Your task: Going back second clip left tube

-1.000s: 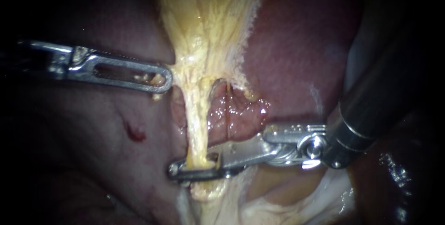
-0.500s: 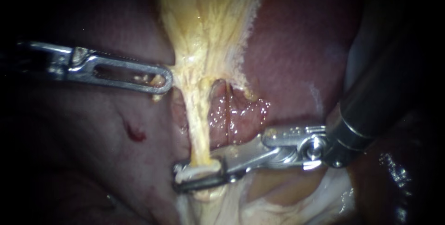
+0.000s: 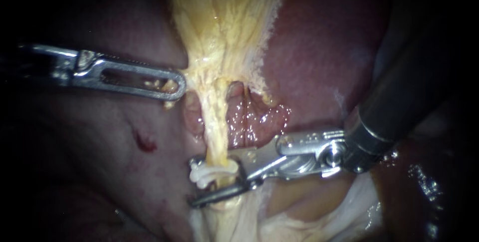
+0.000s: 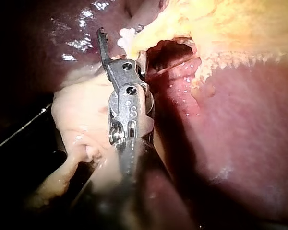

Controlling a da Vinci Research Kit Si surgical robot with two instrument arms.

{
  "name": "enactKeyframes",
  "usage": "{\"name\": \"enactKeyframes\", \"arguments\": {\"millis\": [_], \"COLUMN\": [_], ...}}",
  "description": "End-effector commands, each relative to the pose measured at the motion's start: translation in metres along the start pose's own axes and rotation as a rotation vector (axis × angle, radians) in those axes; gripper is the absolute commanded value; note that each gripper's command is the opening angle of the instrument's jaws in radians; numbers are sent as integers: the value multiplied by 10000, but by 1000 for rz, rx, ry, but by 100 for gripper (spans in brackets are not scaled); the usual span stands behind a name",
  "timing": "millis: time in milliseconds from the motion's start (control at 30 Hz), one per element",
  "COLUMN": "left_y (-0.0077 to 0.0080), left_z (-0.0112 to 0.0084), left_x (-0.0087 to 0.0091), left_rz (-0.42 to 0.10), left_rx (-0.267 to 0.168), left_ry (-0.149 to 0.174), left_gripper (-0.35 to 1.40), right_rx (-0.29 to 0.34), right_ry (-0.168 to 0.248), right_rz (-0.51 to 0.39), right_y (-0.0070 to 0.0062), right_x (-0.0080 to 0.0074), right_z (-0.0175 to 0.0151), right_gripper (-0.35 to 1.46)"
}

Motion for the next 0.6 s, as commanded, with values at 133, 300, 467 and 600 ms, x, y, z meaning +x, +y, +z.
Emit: {"name": "enactKeyframes", "arguments": {"millis": [133, 300, 467, 600], "left_y": [0, 1, 1, 2], "left_z": [1, 0, -2, -3], "left_x": [0, 1, 1, 1], "left_rz": [1, 1, 1, 1], "left_rx": [0, 1, 1, 2], "left_ry": [0, 0, 1, 1], "left_gripper": [-35, -35, -35, -35], "right_rx": [-30, -39, -37, -55], "right_ry": [-7, -8, 5, 25], "right_rz": [-44, -67, -103, -143], "right_y": [8, 10, 3, -3], "right_x": [-4, -9, -9, -11], "right_z": [-4, -19, -46, -78], "right_gripper": [50, 50, 50, 50]}}
